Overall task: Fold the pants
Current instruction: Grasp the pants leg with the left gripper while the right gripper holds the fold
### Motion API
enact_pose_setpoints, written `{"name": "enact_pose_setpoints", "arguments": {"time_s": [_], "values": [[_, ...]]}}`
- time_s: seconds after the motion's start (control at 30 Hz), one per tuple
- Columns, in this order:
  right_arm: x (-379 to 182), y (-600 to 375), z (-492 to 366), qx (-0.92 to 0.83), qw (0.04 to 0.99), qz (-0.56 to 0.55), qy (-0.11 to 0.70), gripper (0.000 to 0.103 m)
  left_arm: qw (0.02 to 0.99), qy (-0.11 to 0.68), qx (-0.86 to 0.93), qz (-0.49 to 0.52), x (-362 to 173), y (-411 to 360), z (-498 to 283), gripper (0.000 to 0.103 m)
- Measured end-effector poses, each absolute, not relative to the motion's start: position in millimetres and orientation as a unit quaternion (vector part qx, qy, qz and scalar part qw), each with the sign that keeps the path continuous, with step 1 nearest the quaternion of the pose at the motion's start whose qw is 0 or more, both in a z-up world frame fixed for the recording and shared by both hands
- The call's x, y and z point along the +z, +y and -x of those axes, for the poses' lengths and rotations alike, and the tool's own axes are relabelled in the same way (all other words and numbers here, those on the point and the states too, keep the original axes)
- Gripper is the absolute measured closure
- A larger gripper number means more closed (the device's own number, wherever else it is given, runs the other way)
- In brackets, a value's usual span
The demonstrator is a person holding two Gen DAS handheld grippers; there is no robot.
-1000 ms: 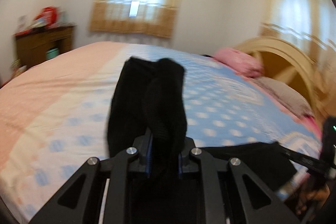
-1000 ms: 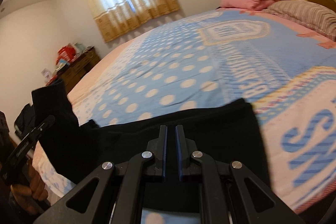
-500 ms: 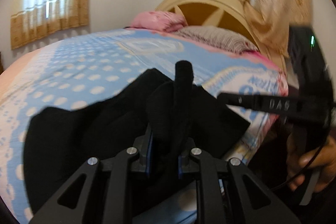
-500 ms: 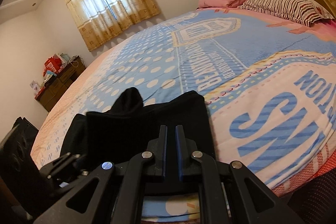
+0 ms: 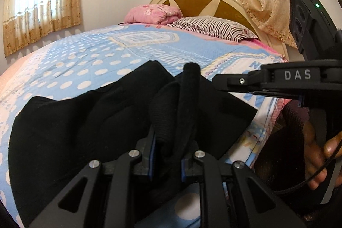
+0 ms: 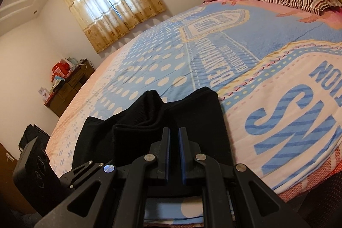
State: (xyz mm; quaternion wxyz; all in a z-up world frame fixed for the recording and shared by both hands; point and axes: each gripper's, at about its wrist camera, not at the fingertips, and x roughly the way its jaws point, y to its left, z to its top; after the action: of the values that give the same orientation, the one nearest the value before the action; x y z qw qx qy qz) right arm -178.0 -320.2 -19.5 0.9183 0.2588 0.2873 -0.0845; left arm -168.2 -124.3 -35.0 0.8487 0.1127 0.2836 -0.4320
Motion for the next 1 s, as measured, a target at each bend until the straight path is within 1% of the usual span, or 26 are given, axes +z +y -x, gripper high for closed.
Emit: {"name": "enact_pose_setpoints", "arguments": {"time_s": [1.0], "values": [[-22.4, -317.7, 178.1, -0.077, 0.914, -0.258, 0.303, 0.094, 0.843, 0.31, -0.419, -0.13, -39.1, -134.2, 164.2, 0.085]]}}
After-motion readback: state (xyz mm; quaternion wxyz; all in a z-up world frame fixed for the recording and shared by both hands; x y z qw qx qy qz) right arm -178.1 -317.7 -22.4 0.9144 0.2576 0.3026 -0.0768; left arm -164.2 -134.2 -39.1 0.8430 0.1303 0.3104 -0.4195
